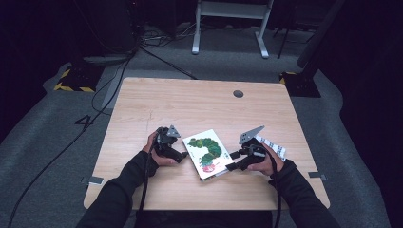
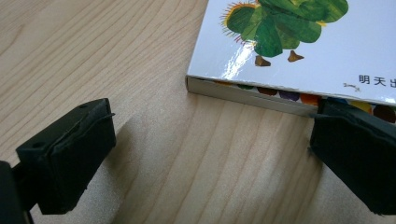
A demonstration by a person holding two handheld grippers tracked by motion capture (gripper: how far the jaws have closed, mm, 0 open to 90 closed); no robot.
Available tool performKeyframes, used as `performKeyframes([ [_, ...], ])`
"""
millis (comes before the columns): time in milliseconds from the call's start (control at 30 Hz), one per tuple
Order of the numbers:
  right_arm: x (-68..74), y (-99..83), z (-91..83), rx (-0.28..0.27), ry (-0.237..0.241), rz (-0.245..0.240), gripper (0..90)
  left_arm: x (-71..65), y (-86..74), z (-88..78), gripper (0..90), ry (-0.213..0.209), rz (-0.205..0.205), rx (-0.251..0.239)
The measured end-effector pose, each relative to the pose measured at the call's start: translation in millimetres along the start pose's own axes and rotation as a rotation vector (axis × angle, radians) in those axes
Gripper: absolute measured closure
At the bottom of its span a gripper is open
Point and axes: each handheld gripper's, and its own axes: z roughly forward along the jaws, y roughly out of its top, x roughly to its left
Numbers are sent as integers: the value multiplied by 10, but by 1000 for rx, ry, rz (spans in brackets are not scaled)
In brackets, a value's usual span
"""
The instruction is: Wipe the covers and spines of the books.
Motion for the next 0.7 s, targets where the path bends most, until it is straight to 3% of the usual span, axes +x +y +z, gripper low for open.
performKeyframes([
  [67, -1, -16, 35, 5, -5, 5, 440, 18, -12, -37, 105, -17, -19, -23],
  [167, -4, -36, 77, 11, -5, 10, 445, -2, -31, -69, 132, -43, -36, -21],
  [200, -4, -41, 80, 11, -7, 14, 460, -31, -52, -113, 157, -117, -48, -28],
  [267, -8, -46, 83, 9, -6, 17, 461, -55, -56, -131, 174, -140, -54, -24],
  [367, -11, -58, 89, 4, -5, 19, 461, -151, -79, -195, 183, -191, -39, 3],
  [433, -2, -58, 86, 0, -8, 14, 460, -249, -107, -247, 195, -249, -14, 8],
  [500, 4, -53, 76, -9, -7, 11, 459, -346, -109, -271, 199, -268, 22, 14],
  [700, 21, -39, 82, -13, -14, 7, 455, -532, -42, -268, 208, -328, 65, 10],
])
